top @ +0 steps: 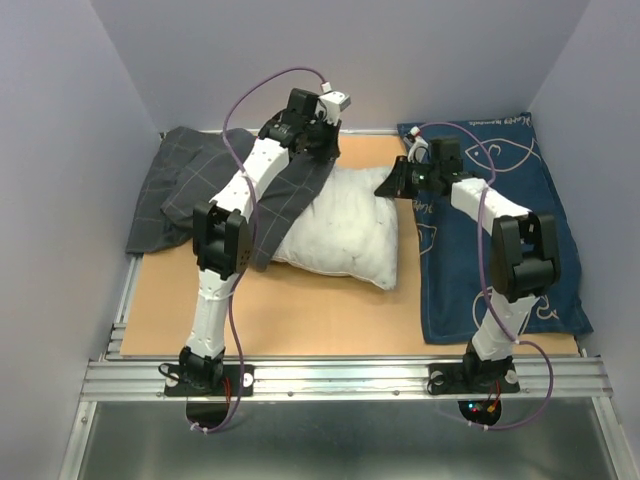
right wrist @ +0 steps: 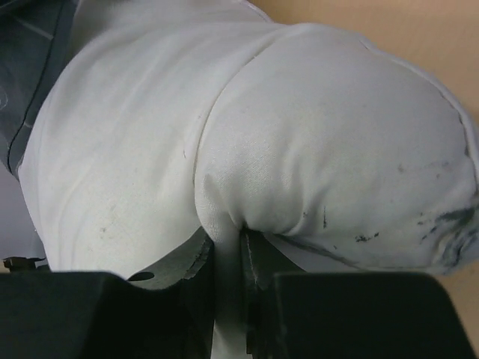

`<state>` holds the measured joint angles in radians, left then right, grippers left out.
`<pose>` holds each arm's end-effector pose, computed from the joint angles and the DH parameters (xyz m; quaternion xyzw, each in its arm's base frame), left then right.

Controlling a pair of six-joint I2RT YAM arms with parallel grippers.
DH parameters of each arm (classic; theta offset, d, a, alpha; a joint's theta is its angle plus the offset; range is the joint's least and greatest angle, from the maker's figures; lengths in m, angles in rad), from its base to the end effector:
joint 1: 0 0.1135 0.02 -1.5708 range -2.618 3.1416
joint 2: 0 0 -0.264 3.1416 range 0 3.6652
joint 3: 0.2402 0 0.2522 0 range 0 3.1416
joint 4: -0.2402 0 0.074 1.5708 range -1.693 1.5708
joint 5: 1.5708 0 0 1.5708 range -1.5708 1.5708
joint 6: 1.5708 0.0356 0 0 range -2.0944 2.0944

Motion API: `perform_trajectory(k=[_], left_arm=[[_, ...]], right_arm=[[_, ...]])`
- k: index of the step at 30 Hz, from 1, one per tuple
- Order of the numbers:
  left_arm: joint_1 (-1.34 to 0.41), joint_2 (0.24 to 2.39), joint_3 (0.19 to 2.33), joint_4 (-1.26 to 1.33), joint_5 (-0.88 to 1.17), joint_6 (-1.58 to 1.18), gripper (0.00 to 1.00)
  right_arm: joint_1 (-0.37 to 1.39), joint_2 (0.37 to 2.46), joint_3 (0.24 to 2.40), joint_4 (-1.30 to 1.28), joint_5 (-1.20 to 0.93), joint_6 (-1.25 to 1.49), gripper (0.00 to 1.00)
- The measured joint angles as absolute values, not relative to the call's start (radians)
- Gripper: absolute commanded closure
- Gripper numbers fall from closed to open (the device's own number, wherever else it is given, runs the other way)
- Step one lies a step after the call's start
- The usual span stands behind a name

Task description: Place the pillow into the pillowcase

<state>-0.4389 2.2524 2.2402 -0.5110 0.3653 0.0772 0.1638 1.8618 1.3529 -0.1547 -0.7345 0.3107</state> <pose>0.4698 -0.2346 0.3219 0.3051 0.8001 -0.2432 0.4555 0.4085 0.0917 0.2376 -0.0953 0.8482 0.4098 0.3217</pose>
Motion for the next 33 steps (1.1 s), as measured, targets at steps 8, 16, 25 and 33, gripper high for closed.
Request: perform_trajectory(k=[8, 16, 25, 33], left_arm=[[-0.491, 2.241, 2.284, -0.317, 0.642, -0.043, 1.00], [-0.339, 2.056, 2.098, 0.065, 0.942, -0.192, 1.00], [-0.190, 1.537, 1.496, -0.477, 0.980, 0.628, 0.93], [-0.181, 1.375, 1.072, -0.804, 0.801, 1.098, 0.95]], right_arm=[[0.160, 1.787, 1.353, -0.065, -0.711, 0.391, 0.97], [0.163, 1.529, 1.328, 0.179, -0.709, 0.315, 0.98], [0.466, 1.235, 0.939, 0.146, -0.731, -0.364, 0.91], [0.779, 1.104, 0.640, -0.041, -0.639, -0.953, 0.77]])
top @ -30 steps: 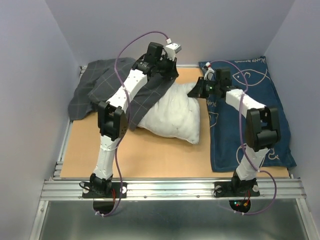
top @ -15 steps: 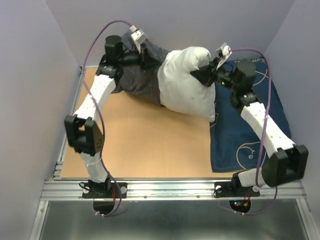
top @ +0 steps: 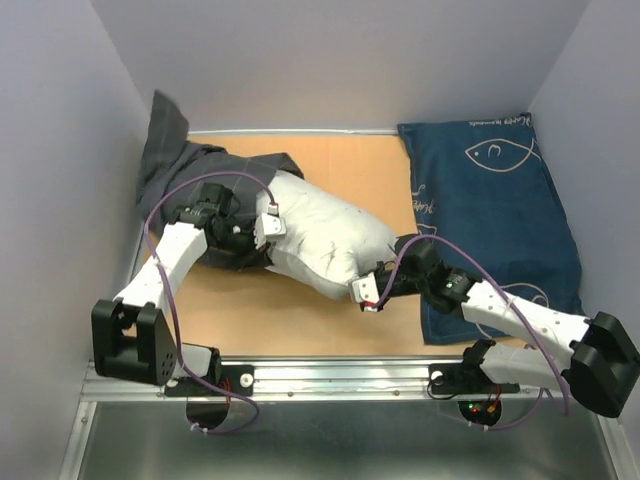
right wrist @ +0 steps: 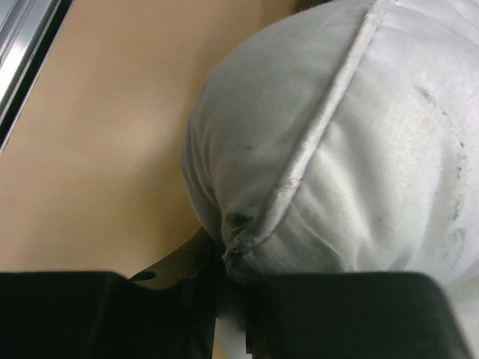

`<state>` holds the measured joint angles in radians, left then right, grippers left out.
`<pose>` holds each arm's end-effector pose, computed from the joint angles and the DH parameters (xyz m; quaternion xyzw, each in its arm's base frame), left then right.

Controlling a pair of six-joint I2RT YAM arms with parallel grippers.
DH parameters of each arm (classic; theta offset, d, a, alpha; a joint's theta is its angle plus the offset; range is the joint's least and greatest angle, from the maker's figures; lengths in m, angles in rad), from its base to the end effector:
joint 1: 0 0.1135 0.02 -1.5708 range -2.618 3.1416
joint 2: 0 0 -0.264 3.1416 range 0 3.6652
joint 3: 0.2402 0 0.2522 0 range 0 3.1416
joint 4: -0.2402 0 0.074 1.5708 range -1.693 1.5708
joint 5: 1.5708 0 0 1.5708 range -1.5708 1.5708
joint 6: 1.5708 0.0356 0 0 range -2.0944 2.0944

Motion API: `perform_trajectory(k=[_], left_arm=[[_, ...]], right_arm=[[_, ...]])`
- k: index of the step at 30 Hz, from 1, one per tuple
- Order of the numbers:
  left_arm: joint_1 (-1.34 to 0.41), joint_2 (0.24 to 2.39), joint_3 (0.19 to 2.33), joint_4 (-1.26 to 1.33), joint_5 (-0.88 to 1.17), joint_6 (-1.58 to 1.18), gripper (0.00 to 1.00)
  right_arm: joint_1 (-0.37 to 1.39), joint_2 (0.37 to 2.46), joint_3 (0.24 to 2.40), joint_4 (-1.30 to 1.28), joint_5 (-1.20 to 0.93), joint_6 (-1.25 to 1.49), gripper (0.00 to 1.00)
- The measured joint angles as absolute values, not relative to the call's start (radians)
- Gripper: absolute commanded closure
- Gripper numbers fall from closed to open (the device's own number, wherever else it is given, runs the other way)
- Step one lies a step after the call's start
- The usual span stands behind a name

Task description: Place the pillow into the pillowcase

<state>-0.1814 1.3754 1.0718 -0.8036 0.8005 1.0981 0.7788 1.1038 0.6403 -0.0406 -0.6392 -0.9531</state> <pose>0.2557 -0.0729 0.2681 0.6069 0.6656 -0.2465 0.3575 0.1537 0.1815 0.2438 -0.7262 0.4080 0.2275 0.5044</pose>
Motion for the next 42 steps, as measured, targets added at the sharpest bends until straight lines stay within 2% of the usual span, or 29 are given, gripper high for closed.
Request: perform_trajectory(k=[1, 3, 4, 7, 10, 13, 14, 18, 19, 22, 25, 28, 32, 35, 39, 42], left_arm=[[-0.182, 1.330, 1.029, -0.825, 0.777, 1.131, 0.83], [-0.186, 1.258, 0.977, -0.848, 0.736, 1.171, 0.65], [-0.186, 1.225, 0.961, -0.867, 0.709, 1.185, 0.60], [-0.186, 1.197, 0.963, -0.876, 0.671, 1.193, 0.48], [-0.185, 1.220, 1.009, -0.852, 0.653, 1.144, 0.44], [-0.183, 1.302, 1.165, -0.867, 0.645, 1.092, 0.39], [-0.181, 1.331, 1.229, -0.883, 0.645, 1.075, 0.39], [-0.146, 1.372, 1.443, -0.901, 0.654, 0.992, 0.24], [-0.136, 1.356, 1.463, -0.889, 0.649, 0.931, 0.19], [-0.129, 1.291, 1.473, -0.810, 0.596, 0.735, 0.13], [-0.133, 1.291, 1.532, -0.717, 0.474, 0.526, 0.13], [-0.134, 1.401, 1.674, -0.666, 0.354, 0.409, 0.13], [-0.136, 1.644, 1.882, -0.621, 0.194, 0.330, 0.12], [-0.137, 1.778, 1.920, -0.632, 0.114, 0.311, 0.11], [-0.144, 1.877, 1.901, -0.677, 0.038, 0.309, 0.11], [-0.150, 1.882, 1.881, -0.690, 0.004, 0.309, 0.27]], right_arm=[[0.799, 1.099, 0.624, -0.053, -0.626, -1.002, 0.55], [0.827, 1.111, 0.613, -0.081, -0.599, -1.066, 0.38], [0.837, 1.126, 0.613, -0.090, -0.588, -1.080, 0.20], [0.862, 1.191, 0.616, -0.112, -0.525, -1.074, 0.05], [0.863, 1.271, 0.656, -0.132, -0.453, -1.029, 0.02], [0.859, 1.273, 0.685, -0.131, -0.382, -0.965, 0.00], [0.855, 1.250, 0.685, -0.134, -0.359, -0.942, 0.00], [0.815, 1.097, 0.673, -0.177, -0.306, -0.893, 0.00], [0.800, 1.064, 0.671, -0.188, -0.298, -0.872, 0.00], [0.692, 0.996, 0.674, -0.213, -0.290, -0.767, 0.00], [0.517, 1.020, 0.705, -0.245, -0.315, -0.616, 0.00], [0.370, 1.130, 0.812, -0.289, -0.344, -0.457, 0.00], [0.299, 1.336, 1.029, -0.299, -0.468, -0.169, 0.00], [0.282, 1.478, 1.140, -0.278, -0.578, 0.057, 0.00], [0.282, 1.583, 1.163, -0.263, -0.673, 0.279, 0.00], [0.282, 1.641, 1.163, -0.255, -0.718, 0.389, 0.00]])
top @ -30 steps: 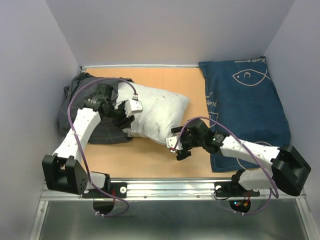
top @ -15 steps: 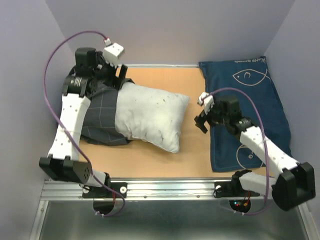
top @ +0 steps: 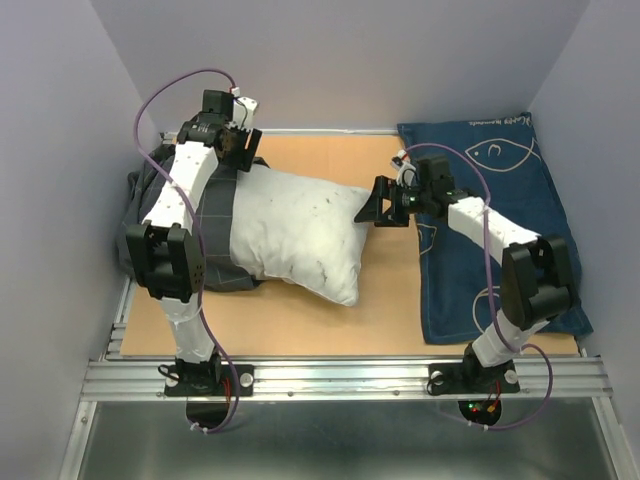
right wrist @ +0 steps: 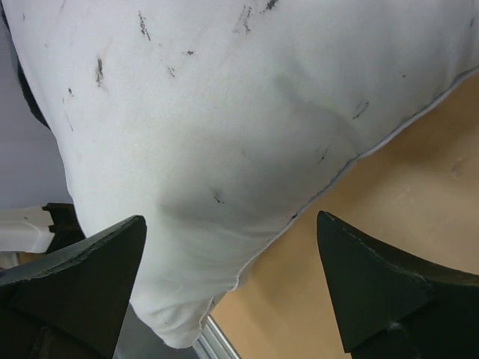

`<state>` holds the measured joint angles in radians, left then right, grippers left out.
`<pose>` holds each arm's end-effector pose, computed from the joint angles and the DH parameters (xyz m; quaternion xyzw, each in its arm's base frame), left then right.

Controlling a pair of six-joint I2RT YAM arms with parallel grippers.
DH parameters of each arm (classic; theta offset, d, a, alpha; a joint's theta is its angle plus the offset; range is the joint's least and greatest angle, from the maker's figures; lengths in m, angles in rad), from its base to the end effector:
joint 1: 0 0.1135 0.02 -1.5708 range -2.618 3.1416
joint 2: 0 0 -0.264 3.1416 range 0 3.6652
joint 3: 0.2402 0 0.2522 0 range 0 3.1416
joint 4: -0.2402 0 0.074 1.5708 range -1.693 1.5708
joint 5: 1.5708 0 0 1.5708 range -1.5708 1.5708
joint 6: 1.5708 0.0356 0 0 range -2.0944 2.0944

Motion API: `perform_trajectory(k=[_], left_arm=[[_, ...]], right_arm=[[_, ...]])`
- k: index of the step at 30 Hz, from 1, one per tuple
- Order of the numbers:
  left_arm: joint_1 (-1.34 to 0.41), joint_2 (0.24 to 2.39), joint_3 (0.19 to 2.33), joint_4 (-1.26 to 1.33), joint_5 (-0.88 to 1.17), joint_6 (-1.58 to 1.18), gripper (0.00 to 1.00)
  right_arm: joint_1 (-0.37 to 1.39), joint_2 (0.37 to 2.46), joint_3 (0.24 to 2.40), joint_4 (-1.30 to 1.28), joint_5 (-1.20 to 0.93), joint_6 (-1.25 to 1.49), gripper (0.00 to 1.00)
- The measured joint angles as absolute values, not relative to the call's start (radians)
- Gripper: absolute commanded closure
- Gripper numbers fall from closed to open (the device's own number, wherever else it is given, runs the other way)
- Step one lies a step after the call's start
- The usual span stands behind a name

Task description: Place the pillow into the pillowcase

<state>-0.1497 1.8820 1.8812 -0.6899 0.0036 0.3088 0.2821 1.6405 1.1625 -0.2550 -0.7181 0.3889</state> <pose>0.4255 -0.0643 0.3548 0.2063 0.8809 0.0322 0.4248 0.3377 0.1223 0.2500 -0.0971 0.8617 0.4285 0.2539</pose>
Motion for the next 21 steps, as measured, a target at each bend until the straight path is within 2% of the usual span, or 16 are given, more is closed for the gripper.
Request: perform_trajectory(k=[1, 3, 4, 5, 7, 9, 10, 11, 14, 16, 21], left_arm=[[-0.151, 1.882, 1.880, -0.689, -0.007, 0.307, 0.49], [-0.151, 1.881, 1.878, -0.683, -0.019, 0.312, 0.77], [-0.151, 1.881, 1.875, -0.681, -0.017, 0.307, 0.96], [-0.152, 1.881, 1.871, -0.682, -0.012, 0.302, 1.00], [-0.159, 1.882, 1.864, -0.683, 0.010, 0.305, 1.00], [-0.174, 1.882, 1.864, -0.687, 0.036, 0.306, 1.00], [-0.191, 1.885, 1.864, -0.688, 0.049, 0.306, 1.00], [-0.212, 1.888, 1.866, -0.689, 0.065, 0.306, 1.00], [-0.298, 1.932, 1.908, -0.704, 0.125, 0.296, 1.00], [-0.348, 1.972, 1.964, -0.712, 0.172, 0.278, 1.00], [-0.522, 2.056, 2.116, -0.639, 0.373, 0.158, 1.00]], right_arm=[[0.282, 1.654, 1.163, -0.253, -0.731, 0.415, 0.00], [0.283, 1.672, 1.163, -0.249, -0.752, 0.457, 0.02], [0.283, 1.678, 1.163, -0.245, -0.762, 0.472, 0.02], [0.287, 1.687, 1.163, -0.236, -0.774, 0.485, 0.05], [0.294, 1.705, 1.163, -0.214, -0.793, 0.503, 0.08], [0.302, 1.724, 1.163, -0.196, -0.805, 0.516, 0.16], [0.309, 1.742, 1.163, -0.184, -0.810, 0.523, 0.21], [0.315, 1.763, 1.164, -0.165, -0.818, 0.531, 0.33], [0.323, 1.809, 1.166, -0.130, -0.826, 0.557, 0.53], [0.321, 1.829, 1.172, -0.112, -0.836, 0.582, 0.61], [0.320, 1.832, 1.215, -0.059, -0.859, 0.657, 0.69]])
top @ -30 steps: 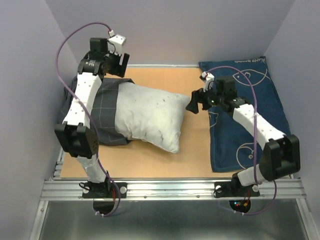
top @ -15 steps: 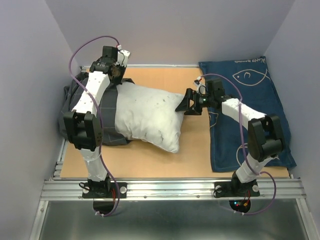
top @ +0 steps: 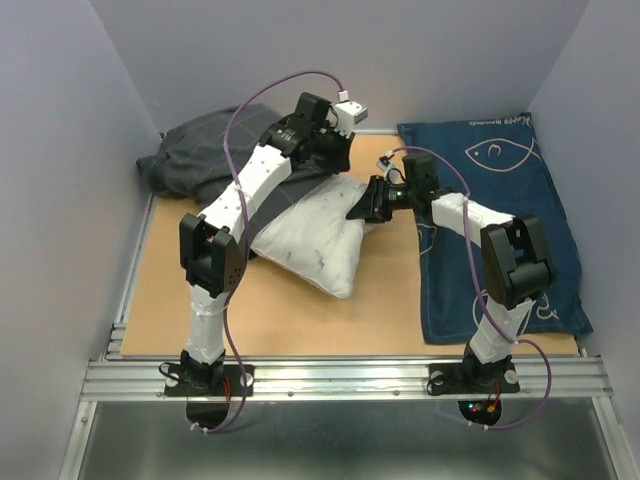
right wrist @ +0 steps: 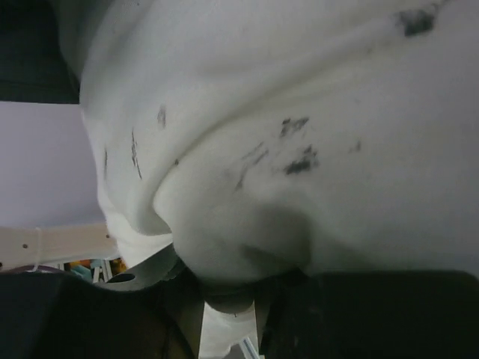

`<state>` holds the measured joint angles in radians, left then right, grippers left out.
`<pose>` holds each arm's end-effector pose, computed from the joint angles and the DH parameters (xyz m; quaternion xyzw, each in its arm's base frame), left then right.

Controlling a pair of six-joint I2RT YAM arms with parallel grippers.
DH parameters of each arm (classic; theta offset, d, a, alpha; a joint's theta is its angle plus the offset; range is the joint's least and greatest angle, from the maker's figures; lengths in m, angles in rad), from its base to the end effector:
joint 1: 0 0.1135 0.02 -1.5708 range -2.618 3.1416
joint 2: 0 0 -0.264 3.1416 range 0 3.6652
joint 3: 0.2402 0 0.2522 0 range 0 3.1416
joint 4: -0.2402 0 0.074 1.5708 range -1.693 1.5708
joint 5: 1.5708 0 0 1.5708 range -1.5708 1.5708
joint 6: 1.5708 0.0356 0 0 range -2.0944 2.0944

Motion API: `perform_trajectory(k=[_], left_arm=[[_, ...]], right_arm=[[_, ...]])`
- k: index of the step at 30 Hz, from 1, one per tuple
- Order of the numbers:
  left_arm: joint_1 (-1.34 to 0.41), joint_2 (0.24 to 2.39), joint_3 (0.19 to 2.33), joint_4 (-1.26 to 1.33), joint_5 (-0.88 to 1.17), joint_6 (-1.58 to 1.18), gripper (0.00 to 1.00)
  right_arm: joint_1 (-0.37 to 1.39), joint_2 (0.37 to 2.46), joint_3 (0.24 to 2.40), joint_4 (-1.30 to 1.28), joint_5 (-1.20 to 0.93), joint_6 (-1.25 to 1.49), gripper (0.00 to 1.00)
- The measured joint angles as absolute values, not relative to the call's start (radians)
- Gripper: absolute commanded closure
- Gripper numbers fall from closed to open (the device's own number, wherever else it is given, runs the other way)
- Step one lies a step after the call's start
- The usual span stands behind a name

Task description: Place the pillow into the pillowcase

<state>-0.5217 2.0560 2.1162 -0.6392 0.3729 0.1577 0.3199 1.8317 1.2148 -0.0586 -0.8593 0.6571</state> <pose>0.4042 -0.2473 0.3630 0.3712 0.7855 -0.2450 0.4303 0.3698 0.1509 0.2150 -0.0402 0.8382 0.5163 0.1713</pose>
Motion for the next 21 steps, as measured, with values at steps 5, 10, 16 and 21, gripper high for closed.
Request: perform_trajectory(k=[5, 10, 16, 21], left_arm=[[-0.569, 2.027, 2.048, -0.475, 0.487, 0.038, 1.00], [-0.541, 2.002, 1.965, -0.382, 0.497, -0.014, 0.66], [-0.531, 1.996, 1.995, -0.432, 0.465, 0.057, 0.32], [-0.440, 1.802, 1.810, -0.459, 0.381, 0.228, 0.31]], right_arm=[[0.286, 1.792, 1.216, -0.006, -0.879, 0.733, 0.71], [0.206, 1.763, 1.215, 0.089, -0.886, 0.791, 0.74], [0.147, 1.759, 1.172, 0.150, -0.875, 0.785, 0.56], [0.132, 1.731, 1.124, 0.104, -0.833, 0.736, 0.04]])
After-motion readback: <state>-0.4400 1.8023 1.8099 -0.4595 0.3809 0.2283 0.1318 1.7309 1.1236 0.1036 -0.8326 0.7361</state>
